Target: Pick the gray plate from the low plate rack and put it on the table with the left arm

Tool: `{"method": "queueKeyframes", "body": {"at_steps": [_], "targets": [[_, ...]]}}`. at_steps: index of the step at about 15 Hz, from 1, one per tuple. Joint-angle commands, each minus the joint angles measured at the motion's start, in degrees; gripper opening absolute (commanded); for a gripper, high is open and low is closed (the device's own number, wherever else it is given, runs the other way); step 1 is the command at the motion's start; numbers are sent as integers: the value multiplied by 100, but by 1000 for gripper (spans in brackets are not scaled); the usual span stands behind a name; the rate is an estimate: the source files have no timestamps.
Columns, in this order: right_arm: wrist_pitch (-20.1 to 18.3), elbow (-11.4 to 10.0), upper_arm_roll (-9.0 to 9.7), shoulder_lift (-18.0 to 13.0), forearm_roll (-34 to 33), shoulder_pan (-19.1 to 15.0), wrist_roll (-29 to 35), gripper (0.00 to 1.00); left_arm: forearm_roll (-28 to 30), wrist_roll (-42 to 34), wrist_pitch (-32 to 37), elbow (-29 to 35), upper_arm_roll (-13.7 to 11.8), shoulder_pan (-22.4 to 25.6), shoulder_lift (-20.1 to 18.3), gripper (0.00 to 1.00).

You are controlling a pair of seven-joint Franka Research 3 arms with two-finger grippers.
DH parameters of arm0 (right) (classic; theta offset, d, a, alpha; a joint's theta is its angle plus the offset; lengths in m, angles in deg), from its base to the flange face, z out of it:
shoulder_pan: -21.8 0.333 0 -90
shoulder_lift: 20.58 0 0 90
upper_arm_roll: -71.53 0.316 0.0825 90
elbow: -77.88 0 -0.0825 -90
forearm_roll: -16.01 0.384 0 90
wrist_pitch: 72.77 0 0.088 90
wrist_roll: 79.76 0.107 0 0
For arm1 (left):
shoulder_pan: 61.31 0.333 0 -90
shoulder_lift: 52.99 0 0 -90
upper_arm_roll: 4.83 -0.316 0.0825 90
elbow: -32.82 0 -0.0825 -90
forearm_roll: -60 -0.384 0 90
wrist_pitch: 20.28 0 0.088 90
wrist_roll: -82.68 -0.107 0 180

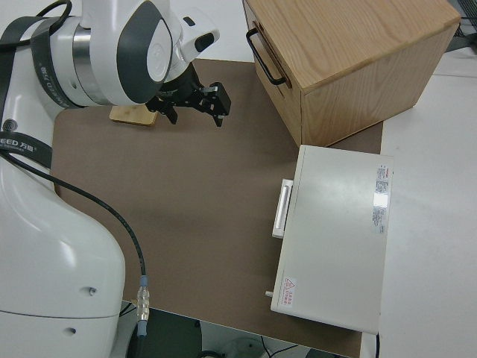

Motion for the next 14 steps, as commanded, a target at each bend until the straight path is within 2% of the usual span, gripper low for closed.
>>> {"method": "queueKeyframes", "body": {"at_steps": [1,3,4,7,10,14], "targets": [[-5,37,-34,2,15,41,22,983,-616,1123,655,-1067,146,-115,2,993],[-5,37,-34,2,15,41,22,983,-1054,1651,708,-1462,348,-115,-51,993],[-14,37,-34,2,15,41,22,983,-1448,1966,717,-1856,514,-115,-51,995],[-5,37,-34,2,15,41,22,983,-1995,2346,997,-2464,656,-106,-42,995],[-5,37,-34,2,15,41,22,983,-2040,2382,1463,-2861,612,-80,-51,995],[-5,37,-34,2,15,41,22,983,-2067,2417,1455,-2862,656,-124,-51,995]]}}
